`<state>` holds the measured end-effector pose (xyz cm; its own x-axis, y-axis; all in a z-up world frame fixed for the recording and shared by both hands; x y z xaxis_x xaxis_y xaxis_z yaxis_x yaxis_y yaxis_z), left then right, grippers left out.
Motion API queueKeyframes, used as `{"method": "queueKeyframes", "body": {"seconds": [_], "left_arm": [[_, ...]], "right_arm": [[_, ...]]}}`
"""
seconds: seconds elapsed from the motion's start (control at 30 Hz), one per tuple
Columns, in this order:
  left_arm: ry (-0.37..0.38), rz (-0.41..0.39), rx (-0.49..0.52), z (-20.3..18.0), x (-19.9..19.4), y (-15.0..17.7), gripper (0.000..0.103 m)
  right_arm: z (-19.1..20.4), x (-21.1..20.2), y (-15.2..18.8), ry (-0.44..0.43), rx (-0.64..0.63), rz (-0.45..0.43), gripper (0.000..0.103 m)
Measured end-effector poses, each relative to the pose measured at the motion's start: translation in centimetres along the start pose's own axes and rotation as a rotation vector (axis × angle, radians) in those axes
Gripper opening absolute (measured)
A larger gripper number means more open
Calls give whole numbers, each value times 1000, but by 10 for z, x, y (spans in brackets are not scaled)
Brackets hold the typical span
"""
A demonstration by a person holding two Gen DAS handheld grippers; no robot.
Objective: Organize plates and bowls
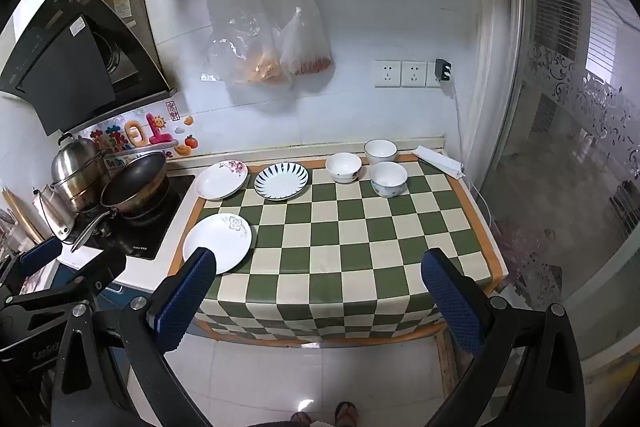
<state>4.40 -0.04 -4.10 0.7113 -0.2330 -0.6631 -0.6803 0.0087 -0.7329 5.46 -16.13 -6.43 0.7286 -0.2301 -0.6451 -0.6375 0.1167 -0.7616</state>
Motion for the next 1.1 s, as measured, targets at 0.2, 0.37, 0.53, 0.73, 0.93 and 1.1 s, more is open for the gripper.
{"method": "queueKeyframes", "body": {"seconds": [0.2, 0.37, 0.53, 0.73, 0.93, 1.1], "left_arm": [[1, 5, 9, -1, -2, 0, 103], [1, 7, -1, 0, 5, -1, 103], [1, 8, 3, 0, 9, -2, 103], [-2, 6, 3, -1, 9, -2, 103], [-3, 2, 10, -3, 9, -5, 103], [-1, 3, 15, -3, 8, -7, 103]], "right_arm": [[1, -1, 2, 3, -4, -1, 103], [2, 5, 4, 7, -10, 13, 103], [1, 11, 5, 14, -7, 20, 103], [-3, 13, 4, 20, -3, 23, 103], [-4, 14, 3, 23, 3, 26, 103], [-4, 15, 4, 18, 2, 28, 103]]}}
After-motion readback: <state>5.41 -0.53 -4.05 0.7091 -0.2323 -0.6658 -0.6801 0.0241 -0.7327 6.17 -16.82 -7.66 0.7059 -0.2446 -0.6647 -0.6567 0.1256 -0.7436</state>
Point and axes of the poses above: each gripper's, at about its wrist camera, not at the fingertips, and x roughly the way its jaws point, z to its left, y to its underside, the point moved 6 cm from there along x, roughly the way its jaws point, and after that the axes turned 13 degrees about y, right-handed, at the moved point
